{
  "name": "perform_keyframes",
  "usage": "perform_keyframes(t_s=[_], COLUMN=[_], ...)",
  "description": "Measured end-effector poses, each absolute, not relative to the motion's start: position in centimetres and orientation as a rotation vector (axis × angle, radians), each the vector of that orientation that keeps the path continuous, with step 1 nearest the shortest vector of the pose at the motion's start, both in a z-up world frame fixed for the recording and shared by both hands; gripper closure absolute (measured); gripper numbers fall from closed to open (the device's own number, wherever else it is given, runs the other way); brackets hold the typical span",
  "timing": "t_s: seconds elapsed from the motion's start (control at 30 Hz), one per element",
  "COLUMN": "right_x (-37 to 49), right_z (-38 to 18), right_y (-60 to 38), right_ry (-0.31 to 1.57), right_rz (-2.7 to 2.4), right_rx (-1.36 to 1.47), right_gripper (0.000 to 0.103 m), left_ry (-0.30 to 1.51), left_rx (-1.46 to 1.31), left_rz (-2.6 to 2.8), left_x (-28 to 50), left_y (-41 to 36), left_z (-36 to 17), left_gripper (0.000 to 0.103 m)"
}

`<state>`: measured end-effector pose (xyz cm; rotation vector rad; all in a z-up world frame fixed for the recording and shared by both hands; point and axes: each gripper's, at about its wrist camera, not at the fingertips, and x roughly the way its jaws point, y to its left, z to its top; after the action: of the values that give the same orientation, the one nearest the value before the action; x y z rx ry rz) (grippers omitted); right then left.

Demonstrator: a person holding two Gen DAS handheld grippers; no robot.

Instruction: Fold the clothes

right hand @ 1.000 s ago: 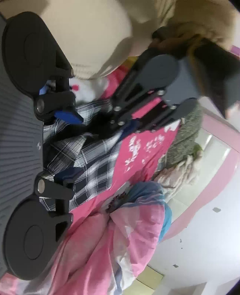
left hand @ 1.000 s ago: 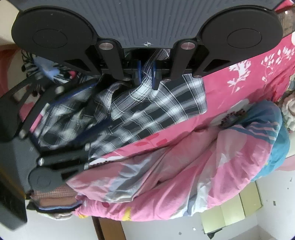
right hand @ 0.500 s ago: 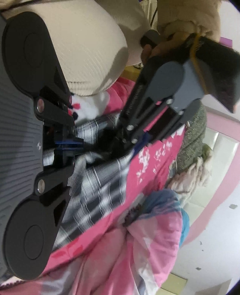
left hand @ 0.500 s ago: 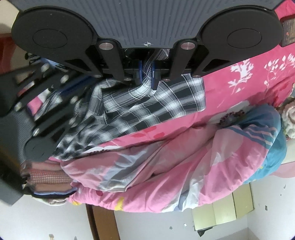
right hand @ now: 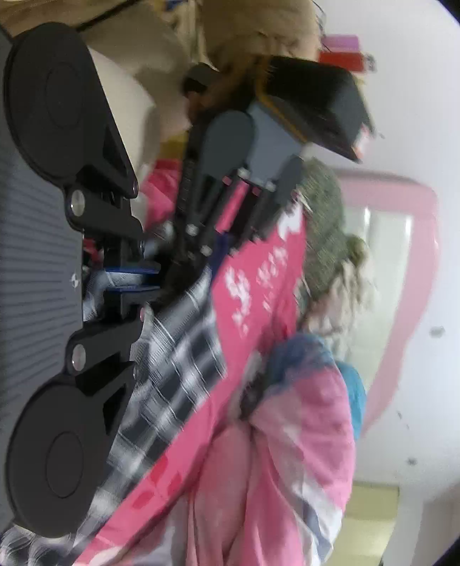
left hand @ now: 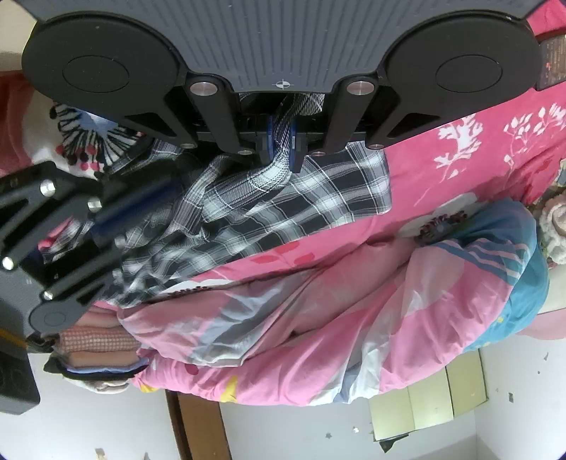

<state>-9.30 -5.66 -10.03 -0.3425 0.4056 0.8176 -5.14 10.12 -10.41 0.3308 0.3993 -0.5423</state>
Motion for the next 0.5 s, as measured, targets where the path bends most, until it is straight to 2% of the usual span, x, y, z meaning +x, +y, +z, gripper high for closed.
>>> perform_keyframes(t_s=[0.23,0.5], right_x=[-6.0,-6.9], right_z=[-13.5,-12.5], right_y=[-2.9,-4.2], right_ry=[0.484,0.485], right_rz=[0.678,0.715], right_rx=[-0.396,-0.321], right_gripper=[0.093,0.093], left_ry=[0.395,0.406], left_rx=[0.324,0.332], left_rz=[-0.55,-0.543], left_x=[-5.5,-5.6], left_y=[10.3,10.6], left_z=[-10.2,-10.3], left_gripper=[0.096,0.096])
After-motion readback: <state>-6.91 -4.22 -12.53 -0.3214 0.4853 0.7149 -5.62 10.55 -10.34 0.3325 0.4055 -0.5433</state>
